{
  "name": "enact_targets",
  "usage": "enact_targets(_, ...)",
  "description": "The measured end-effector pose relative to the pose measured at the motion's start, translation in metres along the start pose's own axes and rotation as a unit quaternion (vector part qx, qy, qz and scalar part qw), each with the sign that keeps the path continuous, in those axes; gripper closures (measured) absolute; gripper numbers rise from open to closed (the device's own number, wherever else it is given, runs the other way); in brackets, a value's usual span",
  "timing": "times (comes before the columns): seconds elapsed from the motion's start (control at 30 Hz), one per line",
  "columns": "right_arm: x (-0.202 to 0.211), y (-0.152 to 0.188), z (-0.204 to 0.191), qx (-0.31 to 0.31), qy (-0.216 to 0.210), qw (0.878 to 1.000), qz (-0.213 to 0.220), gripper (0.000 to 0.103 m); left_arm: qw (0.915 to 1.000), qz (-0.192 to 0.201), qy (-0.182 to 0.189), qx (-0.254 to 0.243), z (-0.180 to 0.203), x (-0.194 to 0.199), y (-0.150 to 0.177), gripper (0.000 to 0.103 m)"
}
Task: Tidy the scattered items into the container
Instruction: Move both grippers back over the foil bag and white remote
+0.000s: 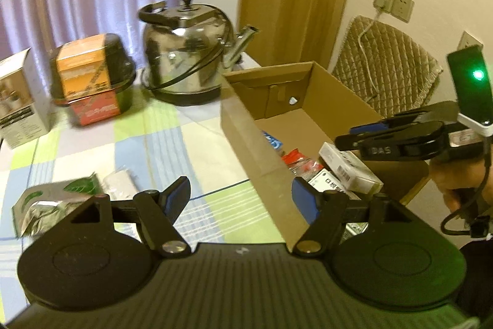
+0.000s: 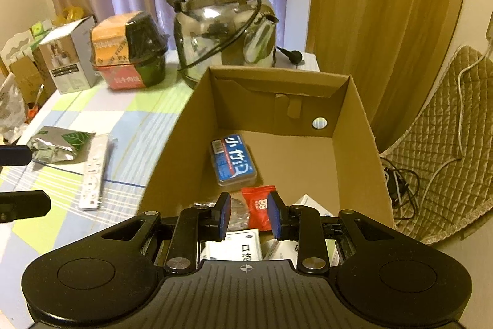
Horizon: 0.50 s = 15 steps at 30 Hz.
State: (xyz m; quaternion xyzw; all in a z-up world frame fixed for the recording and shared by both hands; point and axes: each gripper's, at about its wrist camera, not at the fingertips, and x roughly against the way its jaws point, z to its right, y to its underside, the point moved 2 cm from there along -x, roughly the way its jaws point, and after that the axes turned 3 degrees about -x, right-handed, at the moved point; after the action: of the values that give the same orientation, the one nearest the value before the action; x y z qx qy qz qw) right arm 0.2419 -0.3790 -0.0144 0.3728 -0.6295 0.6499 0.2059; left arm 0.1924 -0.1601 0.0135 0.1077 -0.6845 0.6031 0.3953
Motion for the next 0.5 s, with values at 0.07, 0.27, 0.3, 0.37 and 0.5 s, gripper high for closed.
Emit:
enact_targets(0.07, 0.007, 0.0, -0.006, 0.001, -0.001, 1.0, 0.003, 0.07, 1.0, 0.002, -0.008, 0.005, -0.006, 0.009, 0.004, 0.035)
enact_targets(0.27, 0.03, 0.0, -0.029, 0.007, -0.006, 1.0, 0.012, 0.07, 0.999, 0.008, -0.036, 0.025, -0.028, 0.04, 0.022, 0.033)
enact_targets(0.3, 0.034, 0.0, -0.033, 0.008, -0.007, 1.0, 0.014, 0.07, 0.9987, 0.009, -0.041, 0.029, -0.032, 0.045, 0.026, 0.033)
enact_targets(0.37, 0.042, 0.0, -0.044, 0.011, -0.01, 1.0, 0.019, 0.07, 0.998, 0.009, -0.05, 0.038, -0.04, 0.055, 0.034, 0.033)
enact_targets(0.5, 0.054, -0.001, -0.065, 0.018, -0.021, 0.999, 0.025, 0.07, 0.996, 0.004, -0.069, 0.056, -0.053, 0.071, 0.052, 0.033)
